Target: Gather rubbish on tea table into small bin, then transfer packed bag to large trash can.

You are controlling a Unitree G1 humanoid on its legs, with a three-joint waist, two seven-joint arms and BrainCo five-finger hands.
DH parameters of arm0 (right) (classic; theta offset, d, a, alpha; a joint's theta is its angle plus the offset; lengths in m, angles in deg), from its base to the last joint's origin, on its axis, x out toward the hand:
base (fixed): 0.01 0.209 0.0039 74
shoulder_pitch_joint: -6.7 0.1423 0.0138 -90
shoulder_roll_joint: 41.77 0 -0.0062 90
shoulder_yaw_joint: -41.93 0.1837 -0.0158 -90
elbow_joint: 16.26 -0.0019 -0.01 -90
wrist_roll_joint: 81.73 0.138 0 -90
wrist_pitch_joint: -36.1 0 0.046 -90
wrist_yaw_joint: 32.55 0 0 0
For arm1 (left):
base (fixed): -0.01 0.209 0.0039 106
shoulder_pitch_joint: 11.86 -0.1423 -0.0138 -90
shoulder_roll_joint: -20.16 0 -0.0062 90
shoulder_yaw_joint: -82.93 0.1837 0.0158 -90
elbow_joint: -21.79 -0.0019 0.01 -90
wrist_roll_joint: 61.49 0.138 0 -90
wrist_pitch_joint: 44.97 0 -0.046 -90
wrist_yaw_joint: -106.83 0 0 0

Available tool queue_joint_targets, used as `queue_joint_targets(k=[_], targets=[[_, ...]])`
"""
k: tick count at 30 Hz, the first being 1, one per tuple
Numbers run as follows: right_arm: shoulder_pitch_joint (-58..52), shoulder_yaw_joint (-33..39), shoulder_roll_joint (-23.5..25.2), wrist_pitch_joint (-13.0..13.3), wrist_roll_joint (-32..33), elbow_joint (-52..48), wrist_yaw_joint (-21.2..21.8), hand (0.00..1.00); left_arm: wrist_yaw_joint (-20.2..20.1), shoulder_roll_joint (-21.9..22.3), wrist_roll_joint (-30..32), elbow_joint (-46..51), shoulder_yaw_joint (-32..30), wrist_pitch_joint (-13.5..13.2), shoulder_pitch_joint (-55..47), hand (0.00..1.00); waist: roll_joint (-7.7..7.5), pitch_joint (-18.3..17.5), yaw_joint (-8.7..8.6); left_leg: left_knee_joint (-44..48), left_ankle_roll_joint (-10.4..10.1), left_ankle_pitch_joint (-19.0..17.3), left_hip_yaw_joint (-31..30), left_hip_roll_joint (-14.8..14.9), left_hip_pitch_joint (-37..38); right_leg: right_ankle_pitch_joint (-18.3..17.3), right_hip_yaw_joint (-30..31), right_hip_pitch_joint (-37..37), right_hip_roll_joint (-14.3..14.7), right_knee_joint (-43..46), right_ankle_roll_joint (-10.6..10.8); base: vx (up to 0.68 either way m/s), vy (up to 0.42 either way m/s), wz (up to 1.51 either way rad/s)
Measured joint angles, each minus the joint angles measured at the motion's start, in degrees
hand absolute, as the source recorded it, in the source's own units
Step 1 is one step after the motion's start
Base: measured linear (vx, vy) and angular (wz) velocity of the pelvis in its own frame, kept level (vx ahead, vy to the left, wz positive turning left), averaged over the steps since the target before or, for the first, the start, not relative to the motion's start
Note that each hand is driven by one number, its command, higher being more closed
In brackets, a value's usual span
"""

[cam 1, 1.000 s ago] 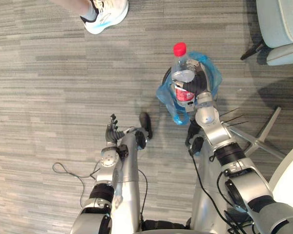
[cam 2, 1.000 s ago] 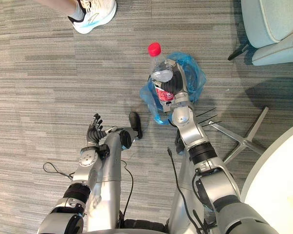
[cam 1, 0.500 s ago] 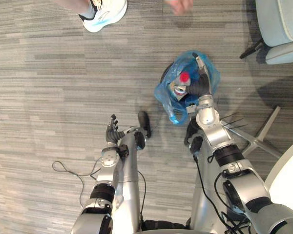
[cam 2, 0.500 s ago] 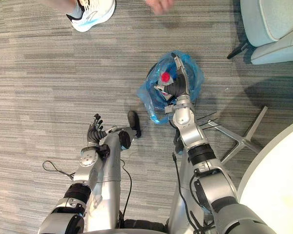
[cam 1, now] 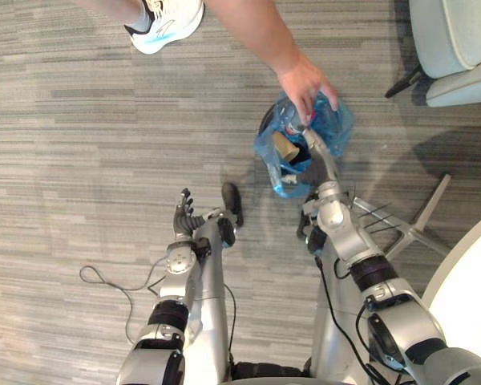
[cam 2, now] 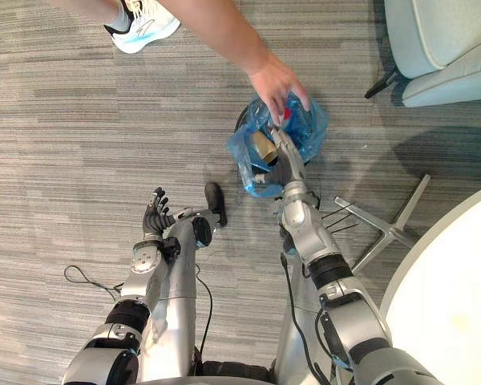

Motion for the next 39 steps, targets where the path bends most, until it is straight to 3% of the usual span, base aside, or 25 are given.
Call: queue_joint_targets(k=[8,15,23,27,34,36,39], targets=[[5.56,0.2,0.18,-3.04,-1.67,4.53,-0.85,0.0,0.98,0.82,-0.08,-0.69,-1.59,-0.97,1.29,0.0,0.0,0.01,0.02,-0.31,-0.47,0.88,-0.78,-0.3,-1.48,-0.31,-0.38,-1.89,-0.14,1.29,-0.37,-0.03,-0.049,0.05],[6.33,0.13,0.18,-3.34,-1.64,4.24,-2.68,0.0,1.03,1.17,-0.42,-1.58,-1.93,-1.0,1.97,0.0,0.0,0.01,0.07,-1.59,-1.06,1.84,-1.57,-0.7,-1.28,-0.58,-1.18,-1.82,-0.29,1.35,-0.8,-0.03,-0.047,0.06],[-1.83,1.22,1.07,-3.41,-0.56,-6.88,-4.05,0.0,1.0,1.9,-0.4,-1.9,-1.87,0.29,1.53,0.0,-0.33,0.01,-0.31,-2.71,-1.1,1.95,-1.66,-0.08,3.31,-0.55,-1.99,3.19,0.15,-0.34,-0.85,-0.02,-0.022,-0.01],[-5.4,2.87,3.17,-3.26,0.86,-12.95,-5.59,0.0,0.98,1.13,-0.36,-1.21,-1.31,0.45,-2.34,0.0,-2.21,-0.18,-1.49,-7.81,-1.42,1.9,0.63,0.13,9.88,0.09,-2.18,9.19,0.14,-4.71,-0.44,-0.03,-0.044,0.06],[-16.66,2.77,6.41,-2.42,3.04,-16.22,-5.17,0.0,0.67,0.32,0.14,-1.51,3.1,1.65,-8.57,0.0,-4.48,-1.34,-1.56,-14.99,-1.55,3.62,2.88,-0.42,22.99,1.26,-3.01,22.39,0.19,-12.29,-0.49,0.08,-0.04,0.01],[-20.3,2.78,7.24,-1.76,4.15,-15.18,-3.66,0.0,-0.02,-0.46,0.24,-1.98,3.68,1.67,-9.86,0.0,-5.7,-2.31,-1.7,-18.93,-1.37,4.94,3.1,-1.36,27.86,1.62,-3.31,27.0,0.1,-15.29,-0.29,0.18,-0.025,0.08],[-26.41,3.16,8.05,-0.87,6.75,-11.02,-1.47,0.0,-0.59,-1.96,0.37,-4.43,5.44,1.73,-12.24,0.0,-7.01,-6.57,-1.84,-24.79,-1.91,6.64,3.08,-2.32,34.48,2.27,-4.53,33.6,0.43,-20.72,0.22,0.2,-0.02,0.1]])
